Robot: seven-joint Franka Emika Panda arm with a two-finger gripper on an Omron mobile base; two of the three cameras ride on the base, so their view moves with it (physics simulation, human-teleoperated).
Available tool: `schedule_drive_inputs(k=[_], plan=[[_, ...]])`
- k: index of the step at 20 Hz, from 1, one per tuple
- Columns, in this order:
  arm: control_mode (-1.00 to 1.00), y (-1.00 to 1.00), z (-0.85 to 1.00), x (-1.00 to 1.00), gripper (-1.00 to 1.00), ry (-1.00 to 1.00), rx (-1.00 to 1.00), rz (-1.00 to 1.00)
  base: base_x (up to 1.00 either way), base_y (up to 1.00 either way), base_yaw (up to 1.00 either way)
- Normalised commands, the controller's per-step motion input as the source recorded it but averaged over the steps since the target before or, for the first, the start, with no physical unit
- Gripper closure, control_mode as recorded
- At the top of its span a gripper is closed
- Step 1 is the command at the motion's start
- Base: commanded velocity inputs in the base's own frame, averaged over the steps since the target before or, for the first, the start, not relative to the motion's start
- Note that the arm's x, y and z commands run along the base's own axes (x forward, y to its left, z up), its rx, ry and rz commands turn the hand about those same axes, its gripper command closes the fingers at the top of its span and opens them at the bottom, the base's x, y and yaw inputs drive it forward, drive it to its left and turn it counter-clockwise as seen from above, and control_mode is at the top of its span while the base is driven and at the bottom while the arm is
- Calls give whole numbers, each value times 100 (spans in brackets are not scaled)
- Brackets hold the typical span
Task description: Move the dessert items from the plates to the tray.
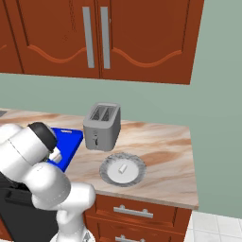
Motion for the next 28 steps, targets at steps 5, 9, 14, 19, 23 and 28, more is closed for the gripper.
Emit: schedule_drive_inputs(k=[5, 9, 14, 19, 23, 28], plan=[[-100, -1, -5, 0, -100, 0, 0, 0, 0, 0, 0], [-100, 0, 39, -10, -100, -2, 0, 0, 0, 0, 0], [-100, -1, 52, -13, -100, -6, 0, 0, 0, 0, 0], [-100, 0, 57, -7, -100, -4, 0, 0, 0, 0, 0], [-100, 0, 78, 0, -100, 0, 0, 0, 0, 0, 0], [-100, 0, 90, -1, -100, -1, 0, 0, 0, 0, 0]])
